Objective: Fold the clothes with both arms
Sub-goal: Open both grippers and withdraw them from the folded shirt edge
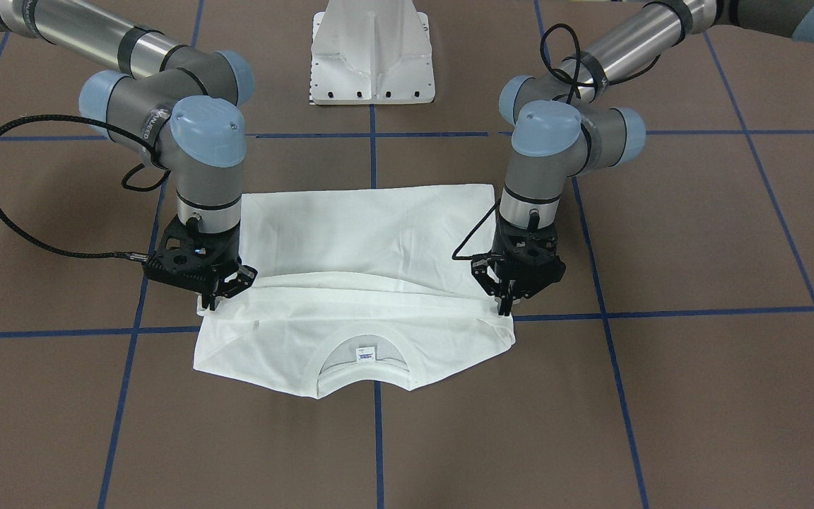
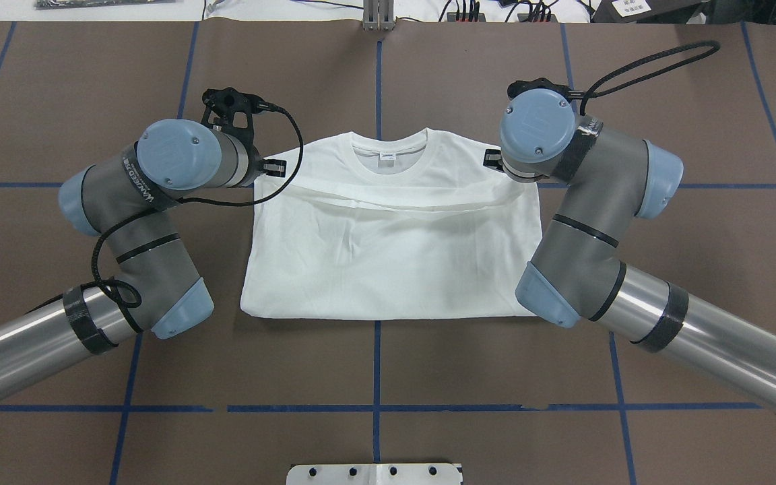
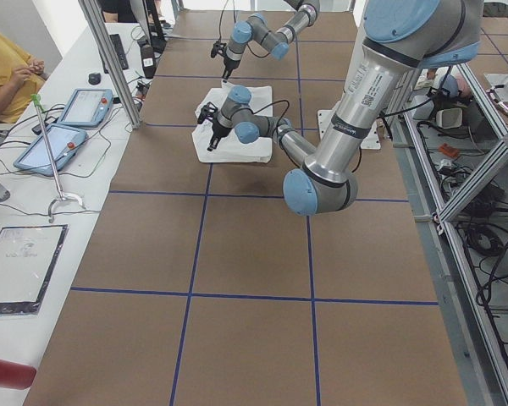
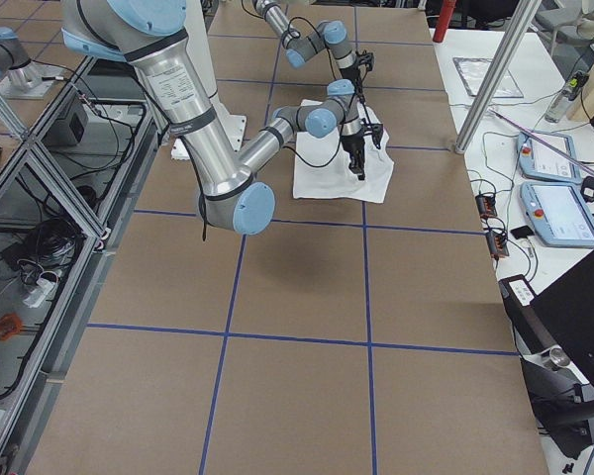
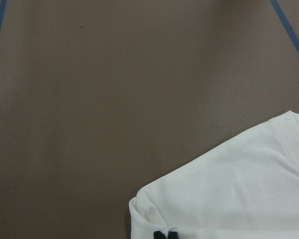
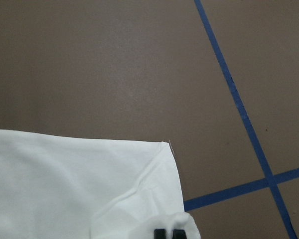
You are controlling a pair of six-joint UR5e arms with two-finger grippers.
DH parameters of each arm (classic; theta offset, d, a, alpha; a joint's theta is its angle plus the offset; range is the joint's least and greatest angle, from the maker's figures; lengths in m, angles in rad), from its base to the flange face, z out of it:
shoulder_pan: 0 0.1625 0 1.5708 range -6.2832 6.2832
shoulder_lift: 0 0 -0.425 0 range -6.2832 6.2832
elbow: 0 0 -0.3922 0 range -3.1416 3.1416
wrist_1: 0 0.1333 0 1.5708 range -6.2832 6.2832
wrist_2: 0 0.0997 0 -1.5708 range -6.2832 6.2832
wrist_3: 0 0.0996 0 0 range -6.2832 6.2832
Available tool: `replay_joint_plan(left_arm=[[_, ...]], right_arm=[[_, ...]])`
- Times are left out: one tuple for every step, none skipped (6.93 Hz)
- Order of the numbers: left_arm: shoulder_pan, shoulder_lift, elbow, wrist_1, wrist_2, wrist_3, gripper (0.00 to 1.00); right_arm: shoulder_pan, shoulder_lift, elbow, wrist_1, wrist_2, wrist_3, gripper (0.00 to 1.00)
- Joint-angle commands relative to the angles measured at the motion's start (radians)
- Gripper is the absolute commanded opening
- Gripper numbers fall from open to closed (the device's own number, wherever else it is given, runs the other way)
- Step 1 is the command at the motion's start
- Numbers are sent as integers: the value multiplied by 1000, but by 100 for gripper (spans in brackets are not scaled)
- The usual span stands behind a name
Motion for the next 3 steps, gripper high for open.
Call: replay_joint_plan(left_arm=[[-3, 94, -132, -16, -34, 102, 100], [3, 168, -212, -16, -106, 88, 100], [15, 240, -288, -30, -115, 86, 100]], right_arm=[[37, -23, 74, -9, 53, -65, 100], [35, -66, 105, -1, 55, -68, 100], [35, -69, 107, 0, 52, -67, 100]])
